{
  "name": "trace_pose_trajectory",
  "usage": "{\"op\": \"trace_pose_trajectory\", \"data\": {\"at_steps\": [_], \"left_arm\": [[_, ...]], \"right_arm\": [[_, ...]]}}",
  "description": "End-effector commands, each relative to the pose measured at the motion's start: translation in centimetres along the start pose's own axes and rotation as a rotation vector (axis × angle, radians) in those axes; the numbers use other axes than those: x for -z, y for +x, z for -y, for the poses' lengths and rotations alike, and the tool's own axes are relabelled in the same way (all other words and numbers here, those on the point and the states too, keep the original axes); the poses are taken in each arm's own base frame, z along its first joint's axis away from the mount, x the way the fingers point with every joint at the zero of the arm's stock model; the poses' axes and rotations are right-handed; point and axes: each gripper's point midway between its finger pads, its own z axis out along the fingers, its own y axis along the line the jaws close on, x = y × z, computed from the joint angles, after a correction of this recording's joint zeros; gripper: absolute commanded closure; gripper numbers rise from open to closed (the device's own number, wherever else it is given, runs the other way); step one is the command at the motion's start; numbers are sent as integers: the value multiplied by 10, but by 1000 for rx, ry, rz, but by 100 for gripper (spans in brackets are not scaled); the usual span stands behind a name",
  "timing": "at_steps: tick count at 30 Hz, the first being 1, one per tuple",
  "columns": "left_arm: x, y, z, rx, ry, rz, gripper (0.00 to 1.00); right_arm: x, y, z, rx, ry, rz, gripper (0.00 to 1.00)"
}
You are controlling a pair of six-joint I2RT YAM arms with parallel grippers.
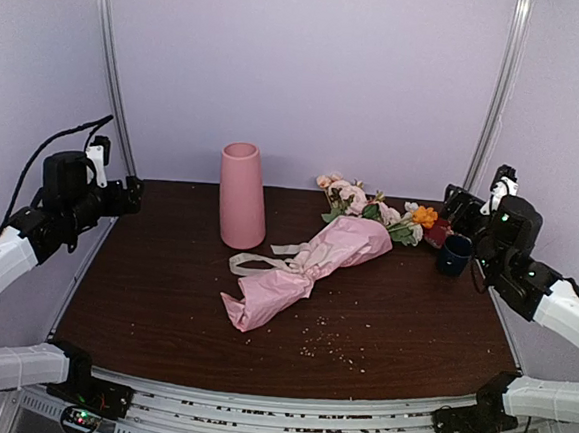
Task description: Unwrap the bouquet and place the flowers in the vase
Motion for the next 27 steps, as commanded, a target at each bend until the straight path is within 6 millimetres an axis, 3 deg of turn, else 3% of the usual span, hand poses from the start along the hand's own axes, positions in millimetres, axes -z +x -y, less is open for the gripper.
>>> {"op": "trace_pose_trajectory", "data": {"at_steps": [1,5,9,16,21,27], "left_arm": [[8,-16,4,23,25,83,2],[14,-18,22,16,134,115,2],[18,-22,26,59,164,133,2],[20,-23,30,81,189,144,2],[22,-24,35,96,225,150,4],[22,-23,39,97,247,145,5]], "right_arm": [[-2,16,-27,-38,-103,-98,0],[3,43,-70,-123,-188,-192,1],[14,88,-127,-208,-263,-306,2],[33,210,-211,-363,-305,-546,10],[23,265,-228,-416,-241,-619,16],[10,309,-228,-427,-146,-686,25]]}}
